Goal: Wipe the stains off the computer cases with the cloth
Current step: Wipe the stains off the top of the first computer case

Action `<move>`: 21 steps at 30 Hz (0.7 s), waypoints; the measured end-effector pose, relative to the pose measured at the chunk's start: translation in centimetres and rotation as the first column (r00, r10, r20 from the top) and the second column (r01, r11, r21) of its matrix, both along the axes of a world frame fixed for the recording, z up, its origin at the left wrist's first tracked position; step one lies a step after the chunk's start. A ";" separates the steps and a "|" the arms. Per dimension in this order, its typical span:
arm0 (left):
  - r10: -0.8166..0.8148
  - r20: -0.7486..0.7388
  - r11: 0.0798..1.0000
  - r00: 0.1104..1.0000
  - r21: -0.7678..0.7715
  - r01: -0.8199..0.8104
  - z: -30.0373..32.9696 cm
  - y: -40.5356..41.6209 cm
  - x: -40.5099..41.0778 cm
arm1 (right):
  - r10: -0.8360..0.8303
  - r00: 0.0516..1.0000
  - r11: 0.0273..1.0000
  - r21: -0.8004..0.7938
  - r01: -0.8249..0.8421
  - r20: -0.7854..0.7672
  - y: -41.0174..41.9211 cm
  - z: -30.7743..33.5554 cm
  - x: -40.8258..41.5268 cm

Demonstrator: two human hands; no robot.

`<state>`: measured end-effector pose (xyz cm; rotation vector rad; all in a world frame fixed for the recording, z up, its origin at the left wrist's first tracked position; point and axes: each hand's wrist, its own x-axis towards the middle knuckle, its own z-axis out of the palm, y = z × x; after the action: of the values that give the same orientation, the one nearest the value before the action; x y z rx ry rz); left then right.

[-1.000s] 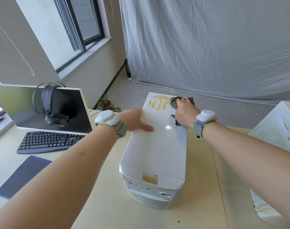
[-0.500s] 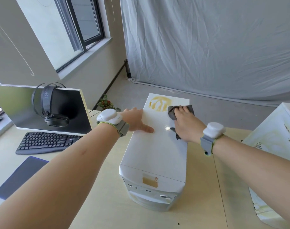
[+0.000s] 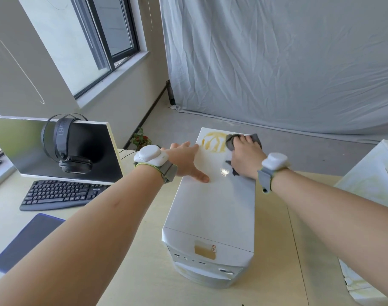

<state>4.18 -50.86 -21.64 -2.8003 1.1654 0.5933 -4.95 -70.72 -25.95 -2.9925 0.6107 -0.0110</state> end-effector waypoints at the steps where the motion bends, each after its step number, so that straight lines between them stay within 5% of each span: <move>1: 0.005 -0.011 1.000 1.000 -0.008 -0.005 0.0 0.0 0.0 | -0.027 1.000 1.000 0.002 0.027 -0.006 -0.6 0.1 1.1; 8: 0.014 -0.034 1.000 0.999 -0.026 -0.015 -0.1 0.2 0.0 | -0.058 0.997 0.998 0.037 0.060 -0.055 -2.0 0.9 4.8; 21: 0.018 -0.034 0.997 0.999 -0.070 -0.020 -0.5 0.4 0.0 | 0.445 0.890 0.883 0.117 -0.455 0.102 4.0 0.4 -8.0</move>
<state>4.20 -50.48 -22.10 -2.8736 1.1892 0.6146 -12.96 -66.72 -25.57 -2.9033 -0.1020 -0.0433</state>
